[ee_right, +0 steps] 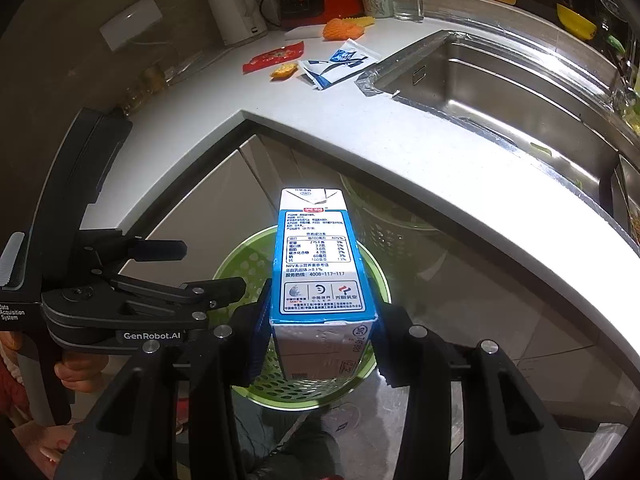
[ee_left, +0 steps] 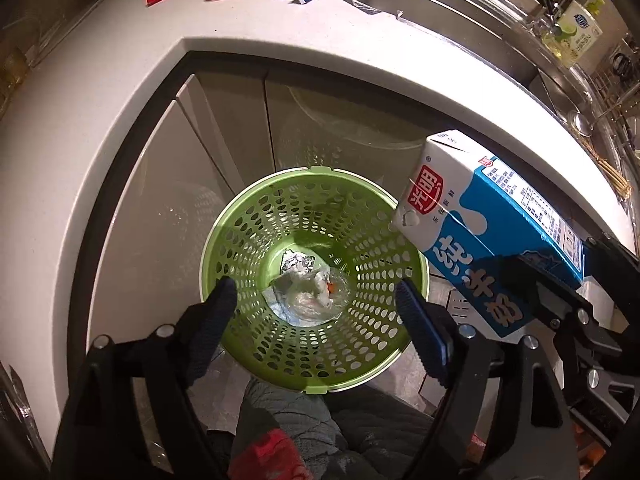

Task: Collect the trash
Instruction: 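Open the left tool to drop the tissue while the right tool drops the carton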

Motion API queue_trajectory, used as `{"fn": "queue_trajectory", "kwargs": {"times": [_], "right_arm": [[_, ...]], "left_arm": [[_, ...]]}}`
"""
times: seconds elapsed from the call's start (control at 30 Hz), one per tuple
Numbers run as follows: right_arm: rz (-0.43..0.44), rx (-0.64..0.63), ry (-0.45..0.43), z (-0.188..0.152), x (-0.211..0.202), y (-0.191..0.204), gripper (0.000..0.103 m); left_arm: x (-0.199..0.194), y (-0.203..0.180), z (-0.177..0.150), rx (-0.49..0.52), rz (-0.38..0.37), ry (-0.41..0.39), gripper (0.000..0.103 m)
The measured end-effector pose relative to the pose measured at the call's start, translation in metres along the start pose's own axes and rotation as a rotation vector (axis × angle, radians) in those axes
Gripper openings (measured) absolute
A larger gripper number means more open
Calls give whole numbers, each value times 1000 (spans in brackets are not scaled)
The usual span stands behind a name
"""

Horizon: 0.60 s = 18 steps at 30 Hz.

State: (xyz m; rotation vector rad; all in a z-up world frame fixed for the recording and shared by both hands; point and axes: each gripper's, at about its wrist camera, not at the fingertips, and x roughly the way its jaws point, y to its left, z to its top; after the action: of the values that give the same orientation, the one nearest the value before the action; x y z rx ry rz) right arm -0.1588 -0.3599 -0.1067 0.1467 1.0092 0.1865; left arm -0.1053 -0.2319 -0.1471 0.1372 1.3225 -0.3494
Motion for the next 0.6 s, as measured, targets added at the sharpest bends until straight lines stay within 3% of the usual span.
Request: {"fn": "queue_trajectory", "kwargs": {"times": [0.33, 0.37, 0.43, 0.5, 0.6], "right_arm": [[13, -27, -17, 6, -1, 7, 47], [20, -36, -8, 6, 1, 9, 54], [-6, -40, -8, 5, 4, 13, 91], [-35, -37, -20, 5, 4, 15, 97], [-29, -20, -12, 8, 5, 14, 97]], "left_arm": [[-31, 28, 14, -45, 63, -76, 89], [-34, 31, 14, -54, 65, -83, 89], [-38, 37, 16, -74, 69, -92, 89], [-40, 44, 16, -93, 72, -97, 89], [-42, 51, 15, -118, 69, -99, 89]]}}
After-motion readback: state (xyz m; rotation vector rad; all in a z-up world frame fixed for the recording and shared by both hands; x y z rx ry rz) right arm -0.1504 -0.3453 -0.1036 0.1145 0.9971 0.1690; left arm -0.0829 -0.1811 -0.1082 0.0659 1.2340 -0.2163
